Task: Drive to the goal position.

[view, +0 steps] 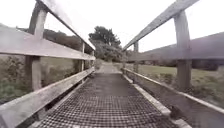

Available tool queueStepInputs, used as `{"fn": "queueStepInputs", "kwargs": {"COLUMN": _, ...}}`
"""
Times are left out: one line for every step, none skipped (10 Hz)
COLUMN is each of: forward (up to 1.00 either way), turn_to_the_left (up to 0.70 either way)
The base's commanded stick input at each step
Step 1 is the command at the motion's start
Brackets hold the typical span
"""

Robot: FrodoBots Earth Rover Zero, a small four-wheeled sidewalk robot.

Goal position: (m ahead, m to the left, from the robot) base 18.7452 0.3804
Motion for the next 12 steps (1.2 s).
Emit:
{"fn": "queueStepInputs", "kwargs": {"forward": 1.00, "turn_to_the_left": 0.32}}
{"fn": "queueStepInputs", "kwargs": {"forward": 1.00, "turn_to_the_left": 0.11}}
{"fn": "queueStepInputs", "kwargs": {"forward": 1.00, "turn_to_the_left": 0.02}}
{"fn": "queueStepInputs", "kwargs": {"forward": 1.00, "turn_to_the_left": 0.02}}
{"fn": "queueStepInputs", "kwargs": {"forward": 1.00, "turn_to_the_left": 0.02}}
{"fn": "queueStepInputs", "kwargs": {"forward": 1.00, "turn_to_the_left": 0.02}}
{"fn": "queueStepInputs", "kwargs": {"forward": 1.00, "turn_to_the_left": 0.02}}
{"fn": "queueStepInputs", "kwargs": {"forward": 1.00, "turn_to_the_left": 0.03}}
{"fn": "queueStepInputs", "kwargs": {"forward": 1.00, "turn_to_the_left": 0.02}}
{"fn": "queueStepInputs", "kwargs": {"forward": 1.00, "turn_to_the_left": 0.00}}
{"fn": "queueStepInputs", "kwargs": {"forward": 1.00, "turn_to_the_left": 0.00}}
{"fn": "queueStepInputs", "kwargs": {"forward": 1.00, "turn_to_the_left": 0.01}}
